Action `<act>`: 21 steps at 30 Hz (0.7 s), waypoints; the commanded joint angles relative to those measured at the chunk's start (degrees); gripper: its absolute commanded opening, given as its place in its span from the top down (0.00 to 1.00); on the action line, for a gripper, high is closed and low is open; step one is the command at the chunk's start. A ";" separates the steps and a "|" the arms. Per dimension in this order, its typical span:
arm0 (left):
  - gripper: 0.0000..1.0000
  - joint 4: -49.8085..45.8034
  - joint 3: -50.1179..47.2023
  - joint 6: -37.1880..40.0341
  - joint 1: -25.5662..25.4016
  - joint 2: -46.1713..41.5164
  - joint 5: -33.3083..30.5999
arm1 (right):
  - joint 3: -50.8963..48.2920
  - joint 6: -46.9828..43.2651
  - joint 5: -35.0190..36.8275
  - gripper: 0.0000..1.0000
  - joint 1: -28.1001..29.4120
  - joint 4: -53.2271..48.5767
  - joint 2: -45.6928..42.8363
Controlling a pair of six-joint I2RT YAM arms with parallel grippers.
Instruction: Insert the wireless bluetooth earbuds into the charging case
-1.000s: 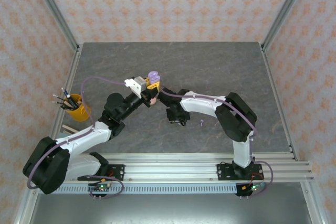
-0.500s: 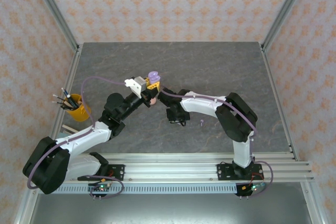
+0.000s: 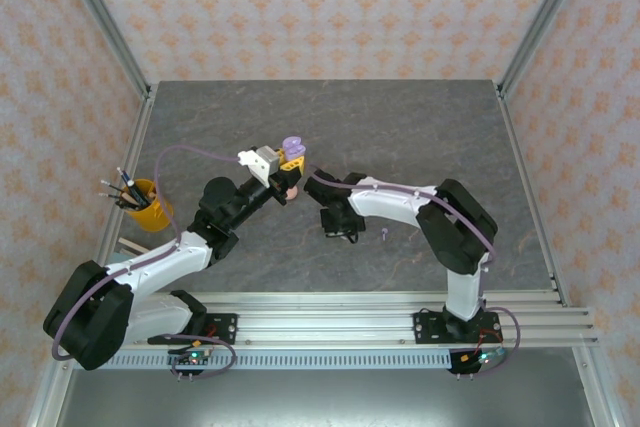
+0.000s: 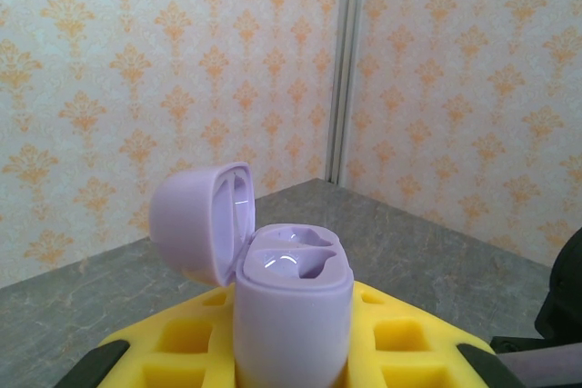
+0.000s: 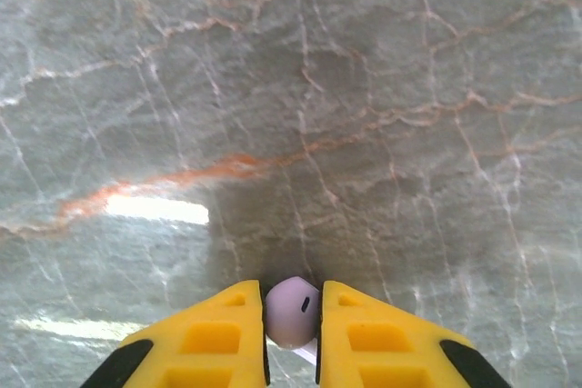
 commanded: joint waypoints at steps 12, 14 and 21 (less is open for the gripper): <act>1.00 0.33 2.63 0.40 0.30 0.53 1.08 | -6.82 4.14 3.29 0.84 -1.88 1.47 -12.41; 1.00 0.10 3.01 0.23 0.30 0.78 1.33 | -7.49 4.32 3.40 0.84 -2.63 1.98 -14.43; 1.00 -0.48 4.61 -0.03 0.31 1.99 1.99 | -9.78 4.41 2.99 0.84 -5.37 4.41 -19.67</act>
